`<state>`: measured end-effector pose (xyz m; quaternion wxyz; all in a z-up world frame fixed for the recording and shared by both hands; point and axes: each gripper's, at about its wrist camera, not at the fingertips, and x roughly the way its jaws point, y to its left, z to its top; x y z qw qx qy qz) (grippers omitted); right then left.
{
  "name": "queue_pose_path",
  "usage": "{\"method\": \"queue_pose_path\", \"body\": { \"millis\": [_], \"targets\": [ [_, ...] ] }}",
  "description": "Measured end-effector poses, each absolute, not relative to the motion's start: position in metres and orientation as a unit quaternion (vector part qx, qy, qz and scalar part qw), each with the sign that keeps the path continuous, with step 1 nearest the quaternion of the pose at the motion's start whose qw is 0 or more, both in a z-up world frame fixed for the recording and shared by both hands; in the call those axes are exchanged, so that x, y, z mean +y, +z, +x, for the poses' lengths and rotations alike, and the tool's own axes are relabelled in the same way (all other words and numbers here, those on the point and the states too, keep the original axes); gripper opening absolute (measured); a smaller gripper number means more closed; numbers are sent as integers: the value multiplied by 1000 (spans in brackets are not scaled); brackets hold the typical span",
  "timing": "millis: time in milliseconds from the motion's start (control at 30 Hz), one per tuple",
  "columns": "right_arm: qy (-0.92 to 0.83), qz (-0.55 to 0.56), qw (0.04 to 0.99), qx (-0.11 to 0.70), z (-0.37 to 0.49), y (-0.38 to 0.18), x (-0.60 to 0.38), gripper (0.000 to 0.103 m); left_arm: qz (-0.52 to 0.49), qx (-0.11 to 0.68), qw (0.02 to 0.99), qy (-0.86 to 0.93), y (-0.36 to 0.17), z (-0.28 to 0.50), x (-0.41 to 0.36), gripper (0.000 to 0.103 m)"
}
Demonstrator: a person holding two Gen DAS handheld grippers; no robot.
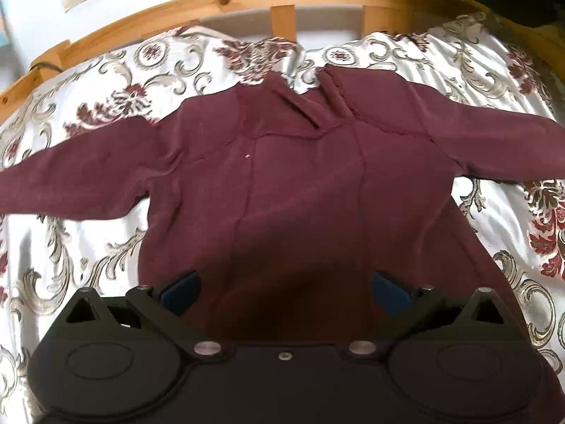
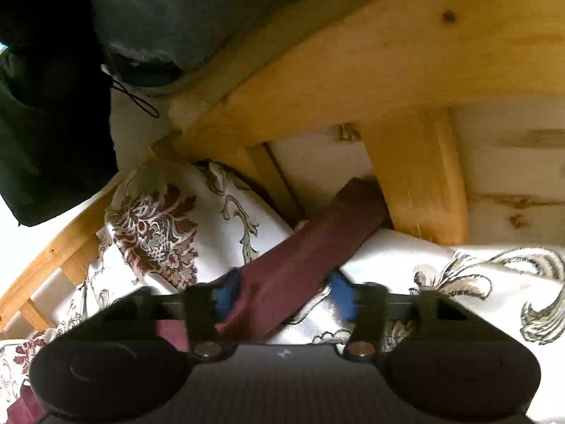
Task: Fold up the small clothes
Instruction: 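Reach the right gripper to the sleeve cuff nearest it and grasp it, then lift the held sleeve and lay it across the shirt body, then open the right gripper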
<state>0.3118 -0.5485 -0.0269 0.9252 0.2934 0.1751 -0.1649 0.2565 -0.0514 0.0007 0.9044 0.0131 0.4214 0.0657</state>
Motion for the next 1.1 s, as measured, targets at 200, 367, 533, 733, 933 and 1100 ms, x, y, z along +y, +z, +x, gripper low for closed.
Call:
{"method": "queue_pose_path", "body": {
  "millis": [200, 367, 533, 733, 933, 1100],
  "targets": [
    [-151, 244, 950, 121, 296, -10, -522, 10, -12, 418, 905, 81, 7, 246, -32, 102],
    [-122, 159, 976, 84, 281, 19, -483, 9, -42, 398, 912, 87, 21, 234, -9, 102],
    [-81, 49, 994, 55, 269, 59, -414, 9, -64, 382, 917, 94, 32, 224, 14, 102],
    [-7, -129, 992, 0, 252, 83, -291, 9, -104, 360, 921, 107, 41, 209, 47, 102],
    [116, -249, 961, 13, 236, 52, -182, 9, -91, 348, 925, 124, 45, 196, 73, 102],
    [192, -297, 932, 78, 233, -1, -122, 9, -89, 340, 926, 136, 44, 189, 95, 102]
  ]
}}
